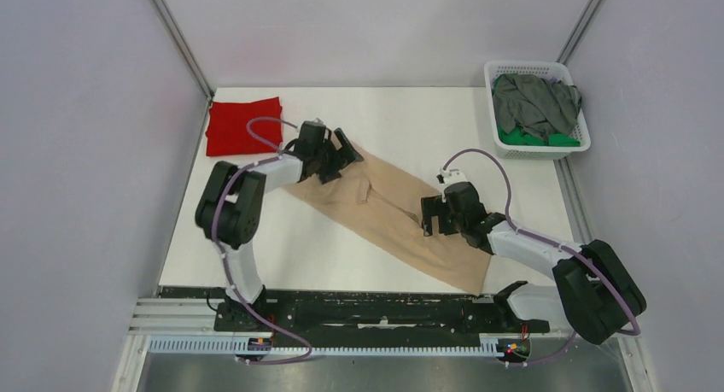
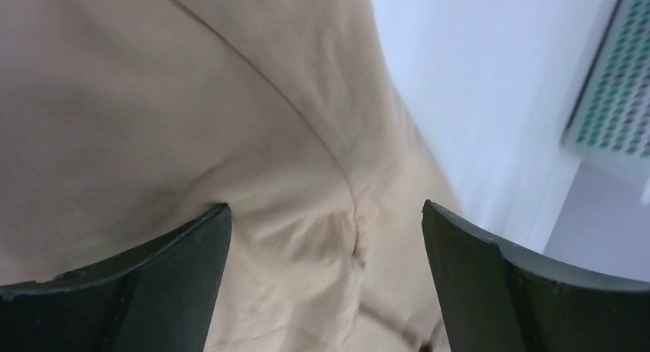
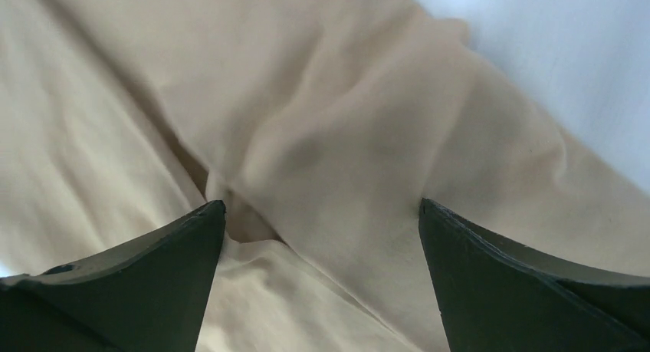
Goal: Fold and stack the t-shirts
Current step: Rotate the tshirt 90 degrees
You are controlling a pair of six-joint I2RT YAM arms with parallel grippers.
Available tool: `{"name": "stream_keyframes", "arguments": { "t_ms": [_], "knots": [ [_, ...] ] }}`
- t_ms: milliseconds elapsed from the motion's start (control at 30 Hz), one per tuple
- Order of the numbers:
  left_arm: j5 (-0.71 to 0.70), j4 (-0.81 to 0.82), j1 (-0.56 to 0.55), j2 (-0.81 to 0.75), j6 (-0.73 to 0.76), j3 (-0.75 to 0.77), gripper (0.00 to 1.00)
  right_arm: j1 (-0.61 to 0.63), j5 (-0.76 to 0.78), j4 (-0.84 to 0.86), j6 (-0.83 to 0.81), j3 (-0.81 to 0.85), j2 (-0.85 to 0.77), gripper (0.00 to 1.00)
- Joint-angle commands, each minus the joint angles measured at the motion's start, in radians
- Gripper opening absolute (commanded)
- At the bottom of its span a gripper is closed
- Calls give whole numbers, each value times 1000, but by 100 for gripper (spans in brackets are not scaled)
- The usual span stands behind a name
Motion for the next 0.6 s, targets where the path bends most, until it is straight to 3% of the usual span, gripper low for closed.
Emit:
{"name": "stream_keyframes", "arguments": {
  "t_ms": [0,133,267,333,433,567],
  "knots": [
    [23,-32,-8,317,-18,385,100,6,-179,-5,-21,-40,-19,98],
    [26,-204,-40,621,23,896,100,55,-302,-11,-50,-42,-16,98],
    [173,-259,-48,946,-18,1423,100,128,-461,10,-128,-33,-18,98],
    [224,-156,-48,1025,-89,1508,100,150,-484,14,-143,-26,-41,98],
    [255,130,-49,1043,-182,1449,100,172,-489,39,-155,-26,-86,98],
    [291,208,-55,1059,-169,1506,100,172,-398,79,-133,-25,-156,98]
  ]
}}
